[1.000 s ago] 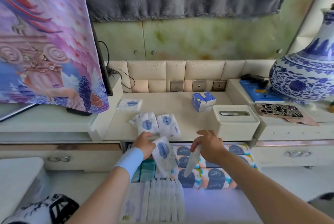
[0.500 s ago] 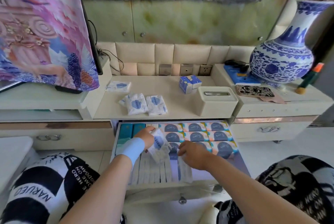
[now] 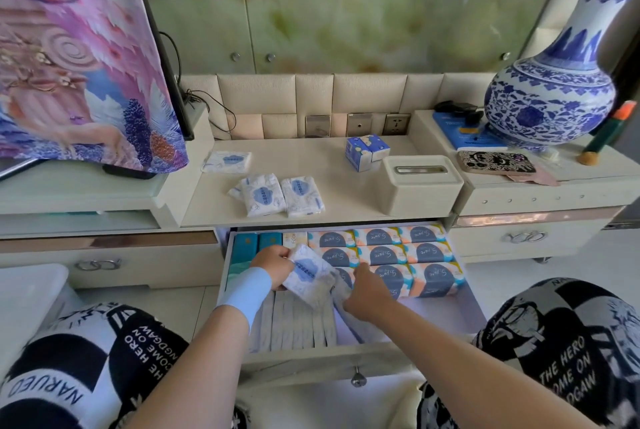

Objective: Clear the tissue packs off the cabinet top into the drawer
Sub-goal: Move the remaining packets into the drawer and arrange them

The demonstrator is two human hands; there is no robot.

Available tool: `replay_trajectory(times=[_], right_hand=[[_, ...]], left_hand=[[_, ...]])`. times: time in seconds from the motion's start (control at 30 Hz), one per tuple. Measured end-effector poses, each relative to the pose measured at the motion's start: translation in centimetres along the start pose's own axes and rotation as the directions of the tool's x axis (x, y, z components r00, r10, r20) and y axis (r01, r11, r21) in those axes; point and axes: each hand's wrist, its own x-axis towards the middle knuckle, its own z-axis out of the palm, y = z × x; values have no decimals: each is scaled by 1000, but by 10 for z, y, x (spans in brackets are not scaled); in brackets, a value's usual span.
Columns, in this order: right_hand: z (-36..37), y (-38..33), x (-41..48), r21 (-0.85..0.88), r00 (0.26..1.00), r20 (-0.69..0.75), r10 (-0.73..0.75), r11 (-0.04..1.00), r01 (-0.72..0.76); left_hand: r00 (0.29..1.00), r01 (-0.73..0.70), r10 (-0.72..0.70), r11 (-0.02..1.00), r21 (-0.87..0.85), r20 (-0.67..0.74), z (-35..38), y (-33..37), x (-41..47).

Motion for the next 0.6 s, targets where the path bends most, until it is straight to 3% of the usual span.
replay_trajectory(times=[0.07,0.17,0.3,0.37,0.5,0.6], right_hand=[[5,0,0,-58,985,101,140,989,-135],[10,-3,2,-14,930,265,254,966,-259],[17,-4,9,281,853,486,188,891,-357],[15,-2,8,317,818,562,123,881,-351],[-3,1,11,274,815,557,161,891,-362],[-27,-3,15,392,868,435,240,817,-422]], left_hand=[[1000,-25,25,1000,18,-17,0,-2,2],[995,-85,88,994,61,-37,-1,-2,2],[990,-130,129,991,-14,-57,-5,1,2],[989,-134,131,990,-45,-64,-6,0,3],[993,-114,108,987,-111,-56,-3,5,-1],[988,-154,154,977,-145,-13,8,17,-7]])
